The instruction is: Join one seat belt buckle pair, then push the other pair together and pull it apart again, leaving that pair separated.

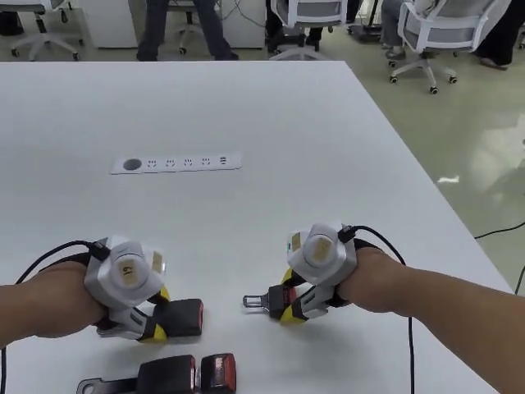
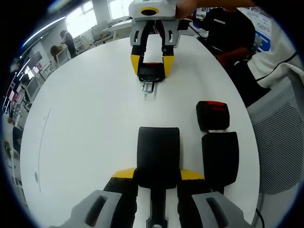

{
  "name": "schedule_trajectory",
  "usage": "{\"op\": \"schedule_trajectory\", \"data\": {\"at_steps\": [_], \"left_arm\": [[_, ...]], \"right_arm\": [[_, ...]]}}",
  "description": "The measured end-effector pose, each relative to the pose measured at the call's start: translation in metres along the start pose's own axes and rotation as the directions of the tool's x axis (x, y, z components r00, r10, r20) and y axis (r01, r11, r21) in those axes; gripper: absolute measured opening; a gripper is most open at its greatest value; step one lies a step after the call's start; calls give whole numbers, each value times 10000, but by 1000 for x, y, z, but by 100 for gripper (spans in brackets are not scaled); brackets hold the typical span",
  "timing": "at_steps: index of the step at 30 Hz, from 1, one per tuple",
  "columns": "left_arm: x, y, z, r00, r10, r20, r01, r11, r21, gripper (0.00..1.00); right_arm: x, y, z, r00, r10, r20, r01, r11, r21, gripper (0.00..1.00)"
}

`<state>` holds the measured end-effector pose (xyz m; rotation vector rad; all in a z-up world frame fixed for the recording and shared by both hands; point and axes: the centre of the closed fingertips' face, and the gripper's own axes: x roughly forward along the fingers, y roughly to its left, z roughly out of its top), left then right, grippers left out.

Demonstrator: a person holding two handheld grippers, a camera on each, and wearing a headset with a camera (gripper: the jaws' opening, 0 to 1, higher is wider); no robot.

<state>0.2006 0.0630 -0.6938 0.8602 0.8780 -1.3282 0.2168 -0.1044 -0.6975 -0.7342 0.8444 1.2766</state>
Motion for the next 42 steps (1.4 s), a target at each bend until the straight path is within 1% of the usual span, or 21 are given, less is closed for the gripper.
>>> {"op": "schedule_trajectory", "data": {"at_steps": [9,14,16,21,23,24,26,28,32,34,35,38,42], "left_arm": [[0,-3,0,10000,-80,20,80,10000,-13,32],[1,-3,0,9999,-44,131,45,10000,-74,32],[0,-5,0,9999,-44,151,46,9999,-107,32],[-1,-7,2,9998,-91,187,93,9999,-94,32],[-1,-6,1,9997,-98,209,100,9999,-95,32],[0,-6,1,9997,-100,217,102,9999,-96,32],[-1,-6,1,9997,-89,243,92,9999,-117,32],[0,-5,1,9996,-57,288,62,9998,-171,32],[-1,-6,2,9993,11,378,0,9996,-286,32],[0,-4,2,9992,22,396,-9,9995,-311,32],[1,-1,-1,9992,19,402,-6,9995,-328,32],[2,0,-2,9993,16,374,-4,9995,-330,32],[2,1,-3,9994,-26,336,37,9995,-321,32]], "right_arm": [[1,4,3,10000,-49,34,49,10000,-44,33],[6,10,10,9999,-12,131,14,9999,-103,33],[9,12,16,9998,-24,213,26,9999,-108,33],[19,23,34,9993,-41,372,49,9997,-221,33],[22,25,40,9992,-68,396,77,9997,-230,33],[24,23,42,9991,-66,417,76,9997,-240,33],[28,27,49,9991,-33,431,47,9994,-340,33],[32,27,54,9990,-49,445,65,9993,-358,33],[33,29,60,9989,-86,463,102,9993,-350,32],[33,31,61,9992,-127,387,145,9988,-466,32],[32,30,61,9993,-167,339,184,9985,-514,32],[32,29,60,9992,-231,328,247,9984,-508,32],[33,28,63,9989,-247,409,268,9983,-511,32]]}}
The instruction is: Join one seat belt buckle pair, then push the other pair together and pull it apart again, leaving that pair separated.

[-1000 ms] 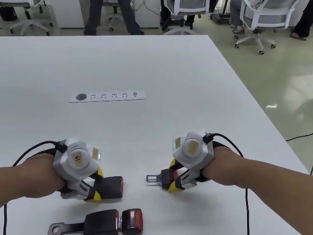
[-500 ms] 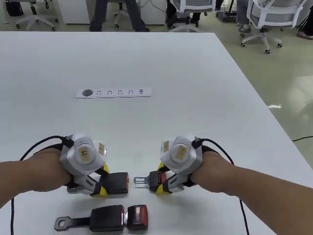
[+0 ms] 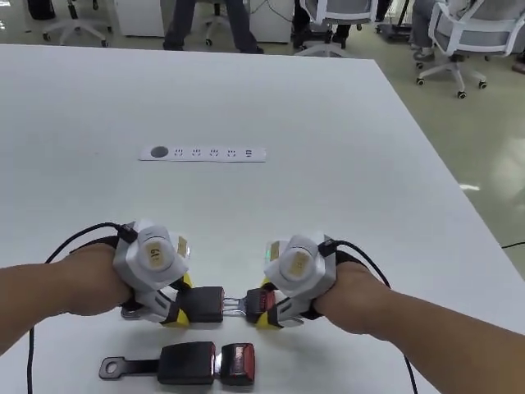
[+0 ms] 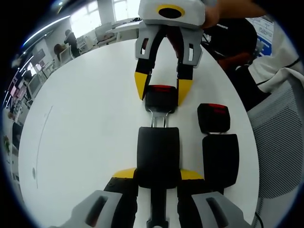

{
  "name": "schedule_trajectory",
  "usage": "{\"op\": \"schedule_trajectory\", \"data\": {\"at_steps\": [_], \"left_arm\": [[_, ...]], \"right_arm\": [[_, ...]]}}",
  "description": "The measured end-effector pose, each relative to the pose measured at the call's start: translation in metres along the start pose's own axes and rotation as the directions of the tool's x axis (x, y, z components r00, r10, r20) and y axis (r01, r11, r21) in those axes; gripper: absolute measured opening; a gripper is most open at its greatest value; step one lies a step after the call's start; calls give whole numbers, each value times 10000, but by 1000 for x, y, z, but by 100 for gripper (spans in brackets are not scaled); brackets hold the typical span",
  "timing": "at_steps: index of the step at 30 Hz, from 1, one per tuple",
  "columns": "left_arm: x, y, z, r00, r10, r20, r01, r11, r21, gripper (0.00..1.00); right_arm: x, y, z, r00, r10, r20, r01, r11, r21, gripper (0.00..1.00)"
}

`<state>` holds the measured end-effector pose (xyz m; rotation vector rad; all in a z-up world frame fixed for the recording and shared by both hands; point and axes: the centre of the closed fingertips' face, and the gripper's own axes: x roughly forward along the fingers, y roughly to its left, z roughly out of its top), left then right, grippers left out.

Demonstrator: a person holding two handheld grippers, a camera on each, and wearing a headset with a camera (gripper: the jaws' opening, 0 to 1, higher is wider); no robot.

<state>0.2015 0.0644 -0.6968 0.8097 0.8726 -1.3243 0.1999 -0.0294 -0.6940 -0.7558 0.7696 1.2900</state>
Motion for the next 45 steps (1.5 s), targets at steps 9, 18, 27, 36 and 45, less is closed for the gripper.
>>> {"op": "schedule_trajectory", "data": {"at_steps": [9,18,27,36,45], "left_arm": [[-1,1,1,10000,-40,-68,40,10000,43,32],[-1,5,-1,9999,-122,-90,123,9999,111,31],[-1,5,-1,9997,-89,233,87,9999,95,31],[-1,5,2,9996,-225,175,219,9992,334,31],[-2,4,6,9996,-240,141,234,9987,446,31]], "right_arm": [[6,0,9,9996,80,263,-78,9999,-94,32],[8,-2,13,9978,242,617,-241,9997,-28,32],[13,-2,20,9976,253,643,-255,9997,34,31],[16,-2,23,9971,264,710,-260,9996,-57,31],[18,-3,25,9977,338,586,-332,9994,-110,31]]}}
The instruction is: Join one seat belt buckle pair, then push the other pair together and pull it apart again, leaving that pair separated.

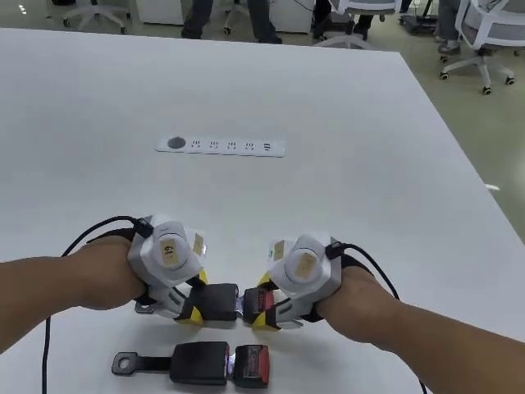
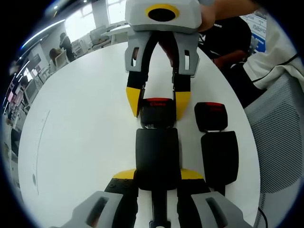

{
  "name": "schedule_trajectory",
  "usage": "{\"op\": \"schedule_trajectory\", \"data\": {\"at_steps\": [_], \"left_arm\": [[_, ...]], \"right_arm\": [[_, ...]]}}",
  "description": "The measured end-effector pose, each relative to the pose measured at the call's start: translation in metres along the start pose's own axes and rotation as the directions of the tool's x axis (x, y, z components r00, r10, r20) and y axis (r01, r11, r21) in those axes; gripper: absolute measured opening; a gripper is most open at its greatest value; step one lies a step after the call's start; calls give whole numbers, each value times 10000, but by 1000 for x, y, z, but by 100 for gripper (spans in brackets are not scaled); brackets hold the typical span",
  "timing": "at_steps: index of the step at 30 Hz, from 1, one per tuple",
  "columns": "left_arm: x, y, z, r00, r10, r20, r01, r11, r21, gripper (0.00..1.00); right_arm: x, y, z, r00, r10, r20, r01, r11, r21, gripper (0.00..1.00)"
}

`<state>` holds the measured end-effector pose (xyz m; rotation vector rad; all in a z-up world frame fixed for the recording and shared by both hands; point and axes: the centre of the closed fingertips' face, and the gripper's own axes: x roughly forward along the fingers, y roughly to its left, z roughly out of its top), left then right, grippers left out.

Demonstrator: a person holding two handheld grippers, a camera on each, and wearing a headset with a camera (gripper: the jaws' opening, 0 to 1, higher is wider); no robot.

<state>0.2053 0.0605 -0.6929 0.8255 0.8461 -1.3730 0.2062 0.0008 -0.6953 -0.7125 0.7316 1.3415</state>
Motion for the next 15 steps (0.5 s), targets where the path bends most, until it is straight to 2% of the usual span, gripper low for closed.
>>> {"op": "schedule_trajectory", "data": {"at_steps": [15], "left_arm": [[0,-2,1,10000,32,-25,-32,10000,-5,31]], "right_arm": [[-5,2,-1,10000,-59,21,59,10000,-23,32]]}}
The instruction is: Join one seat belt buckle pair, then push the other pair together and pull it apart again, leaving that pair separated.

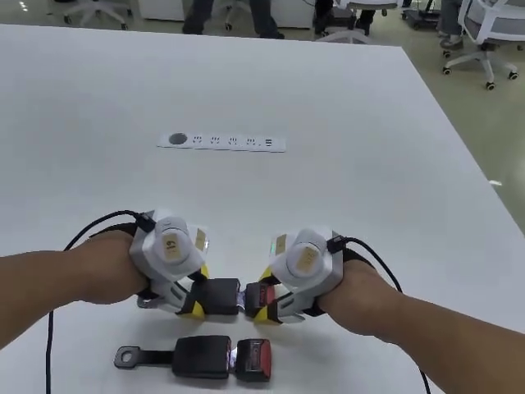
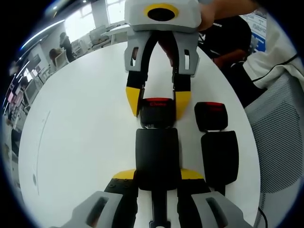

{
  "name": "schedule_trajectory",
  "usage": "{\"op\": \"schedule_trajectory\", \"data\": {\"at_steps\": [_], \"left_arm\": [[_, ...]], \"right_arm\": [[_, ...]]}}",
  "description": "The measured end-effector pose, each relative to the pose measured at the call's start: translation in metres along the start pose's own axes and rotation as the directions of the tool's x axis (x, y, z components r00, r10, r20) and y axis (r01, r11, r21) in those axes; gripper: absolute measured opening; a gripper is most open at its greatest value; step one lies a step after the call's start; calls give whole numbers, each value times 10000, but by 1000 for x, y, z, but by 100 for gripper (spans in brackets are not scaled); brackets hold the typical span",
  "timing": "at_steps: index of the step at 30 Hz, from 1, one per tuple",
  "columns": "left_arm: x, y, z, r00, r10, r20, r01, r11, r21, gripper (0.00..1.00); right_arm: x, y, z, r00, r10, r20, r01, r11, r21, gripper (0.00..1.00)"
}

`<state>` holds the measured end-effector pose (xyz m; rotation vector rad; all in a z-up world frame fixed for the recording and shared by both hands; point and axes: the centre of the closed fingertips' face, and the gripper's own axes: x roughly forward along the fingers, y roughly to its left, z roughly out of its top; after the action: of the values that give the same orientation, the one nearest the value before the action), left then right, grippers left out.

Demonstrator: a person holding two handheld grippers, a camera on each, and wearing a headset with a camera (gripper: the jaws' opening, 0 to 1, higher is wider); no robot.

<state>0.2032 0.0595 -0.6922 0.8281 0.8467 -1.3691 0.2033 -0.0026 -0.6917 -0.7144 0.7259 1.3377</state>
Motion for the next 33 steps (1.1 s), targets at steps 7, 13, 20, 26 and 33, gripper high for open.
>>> {"op": "schedule_trajectory", "data": {"at_steps": [7,13,20,26,33], "left_arm": [[0,0,0,10000,19,68,-19,10000,-93,31],[-1,2,0,9999,29,115,-27,9999,-169,32],[-1,1,0,9999,72,118,-69,9996,-273,32],[0,1,-2,10000,60,56,-59,9998,-207,32],[0,1,-2,10000,88,6,-88,9996,-276,32]], "right_arm": [[-2,-2,-3,9999,6,-118,-7,10000,-83,32],[-8,-2,-9,9999,-94,-57,95,9999,66,32],[-14,-2,-15,9997,-103,213,99,9998,182,33],[-21,-7,-27,9995,-300,18,299,9993,207,33],[-35,-4,-45,9988,-412,-264,419,9988,272,33]]}}
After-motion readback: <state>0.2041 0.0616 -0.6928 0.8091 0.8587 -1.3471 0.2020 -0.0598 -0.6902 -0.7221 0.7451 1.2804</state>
